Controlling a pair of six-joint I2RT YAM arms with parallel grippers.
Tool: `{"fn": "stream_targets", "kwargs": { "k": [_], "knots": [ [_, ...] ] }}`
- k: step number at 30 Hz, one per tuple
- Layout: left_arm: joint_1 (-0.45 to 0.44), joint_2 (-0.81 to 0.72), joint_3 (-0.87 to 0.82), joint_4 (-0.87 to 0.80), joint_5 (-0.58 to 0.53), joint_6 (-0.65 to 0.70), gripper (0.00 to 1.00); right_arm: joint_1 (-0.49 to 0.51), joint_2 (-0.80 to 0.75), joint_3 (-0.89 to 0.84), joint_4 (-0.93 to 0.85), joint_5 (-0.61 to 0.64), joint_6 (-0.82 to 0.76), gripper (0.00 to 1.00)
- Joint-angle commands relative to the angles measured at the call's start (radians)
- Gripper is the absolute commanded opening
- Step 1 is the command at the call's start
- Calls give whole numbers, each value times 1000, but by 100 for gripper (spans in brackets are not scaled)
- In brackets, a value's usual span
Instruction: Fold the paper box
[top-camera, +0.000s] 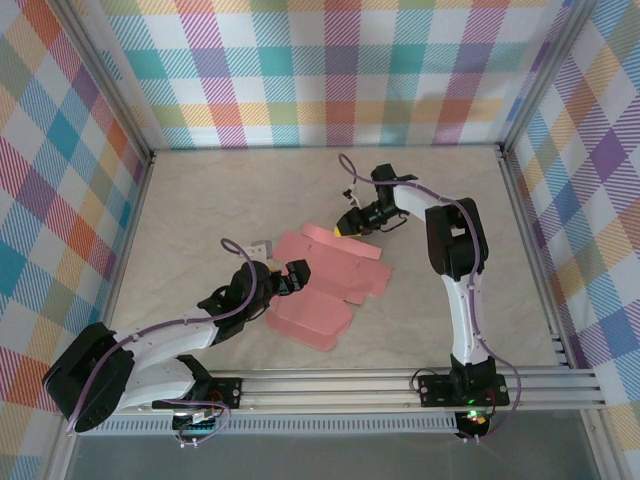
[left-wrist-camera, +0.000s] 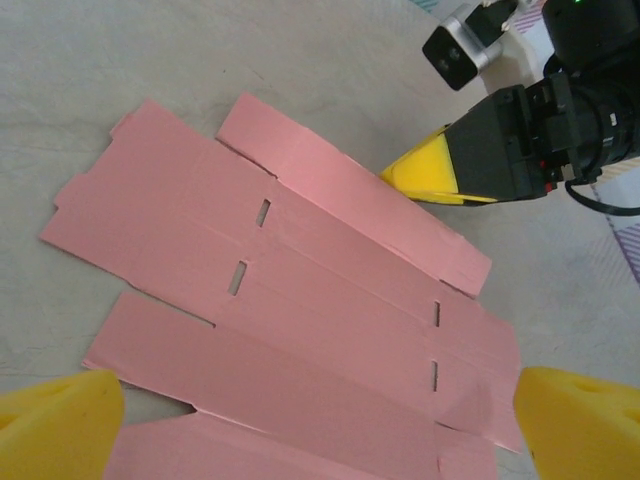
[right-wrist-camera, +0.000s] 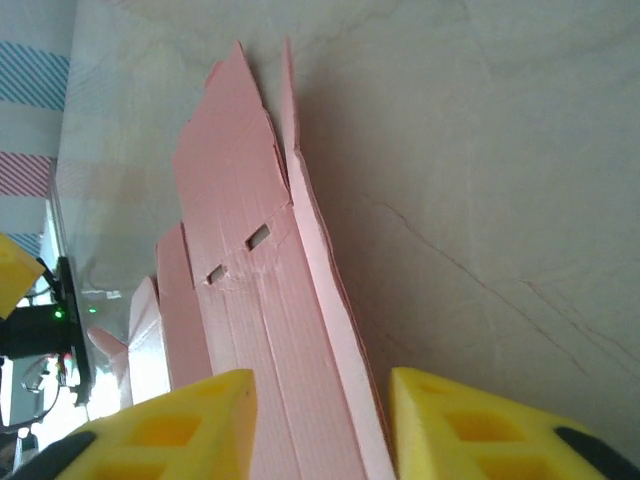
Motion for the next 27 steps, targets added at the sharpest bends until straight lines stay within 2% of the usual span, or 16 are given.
{"fn": "stream_targets", "kwargs": {
  "k": [1, 2, 6, 9, 18, 23, 27],
  "knots": [
    [-8, 12, 34, -14, -12, 34, 100, 3, -27, -27, 42, 6, -24, 24],
    [-9, 12, 36, -14, -13, 34, 100, 2, -37, -38, 57, 17, -19, 17],
    [-9, 11, 40, -23, -16, 39, 100, -3, -63, -63, 106, 71, 5, 4],
    [-8, 7, 46, -37, -17, 48, 100, -8, -105, -110, 168, 106, 32, 0],
    [-8, 39, 86, -43, -27, 104, 100, -93, -282, -353, 512, 286, 307, 0],
    [-7, 155, 159, 26, -2, 135, 100, -113, -391, -518, 618, 452, 477, 0],
    [3, 259, 230, 61, 54, 134, 100, -112, -509, -696, 700, 500, 626, 0]
  ]
}}
